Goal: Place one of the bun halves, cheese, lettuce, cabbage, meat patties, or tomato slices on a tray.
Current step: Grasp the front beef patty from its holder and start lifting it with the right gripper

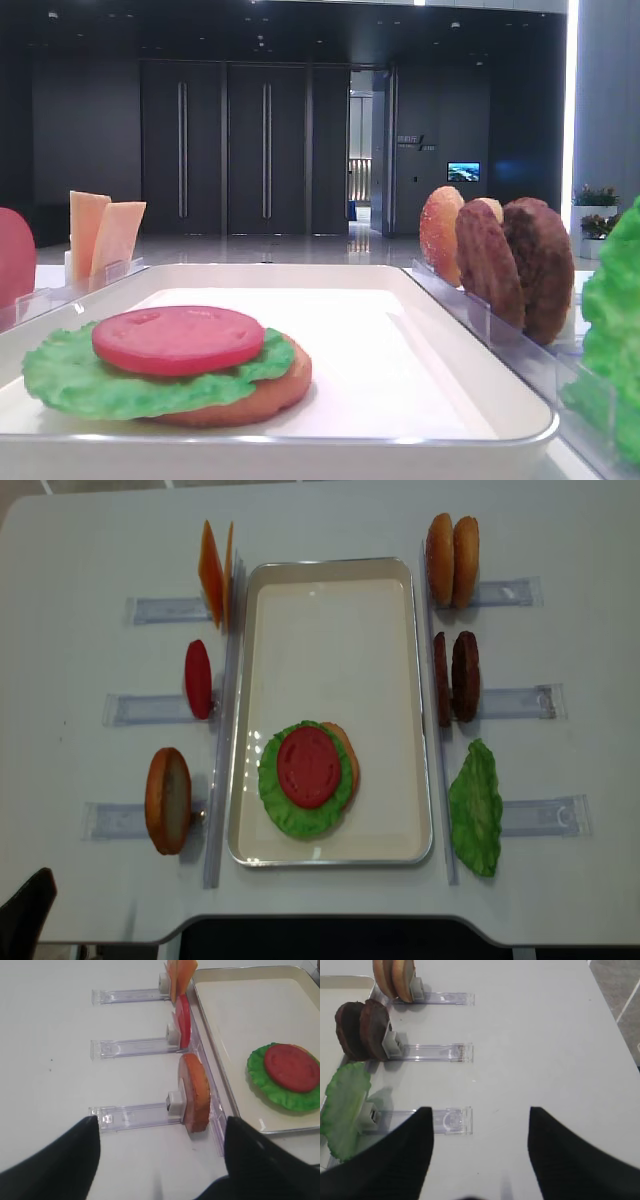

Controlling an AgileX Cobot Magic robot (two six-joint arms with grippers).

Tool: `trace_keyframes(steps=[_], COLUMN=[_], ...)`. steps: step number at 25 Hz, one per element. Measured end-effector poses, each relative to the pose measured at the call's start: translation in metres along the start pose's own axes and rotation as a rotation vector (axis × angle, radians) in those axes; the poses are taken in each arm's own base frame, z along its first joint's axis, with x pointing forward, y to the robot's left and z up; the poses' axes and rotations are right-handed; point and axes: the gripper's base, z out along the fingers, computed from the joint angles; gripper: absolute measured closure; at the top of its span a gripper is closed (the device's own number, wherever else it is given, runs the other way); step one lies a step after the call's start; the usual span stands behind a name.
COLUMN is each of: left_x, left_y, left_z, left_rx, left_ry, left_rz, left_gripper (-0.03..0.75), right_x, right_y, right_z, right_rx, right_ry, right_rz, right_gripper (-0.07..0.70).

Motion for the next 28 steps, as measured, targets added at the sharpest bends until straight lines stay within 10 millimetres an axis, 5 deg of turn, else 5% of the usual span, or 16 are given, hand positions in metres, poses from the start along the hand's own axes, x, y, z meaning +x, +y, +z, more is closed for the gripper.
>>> trace_keyframes(steps=[19, 28], left_x=[0.000, 0.000], left_y=[0.000, 0.000], left_z=[0.000, 0.000], left_rx=[0.000, 0.000], left_ry=[0.000, 0.000], left_rz=[0.000, 0.001], left_gripper=[0.174, 0.268], right_x=[-0.002, -0.041], right_y=[0.000, -0.004], right_z=[-0.002, 0.035], right_rx=[-0.003, -0.019], right_ry=[0.002, 0.272], right_rz=[0.001, 0.020], right_gripper=[0.231, 0.231])
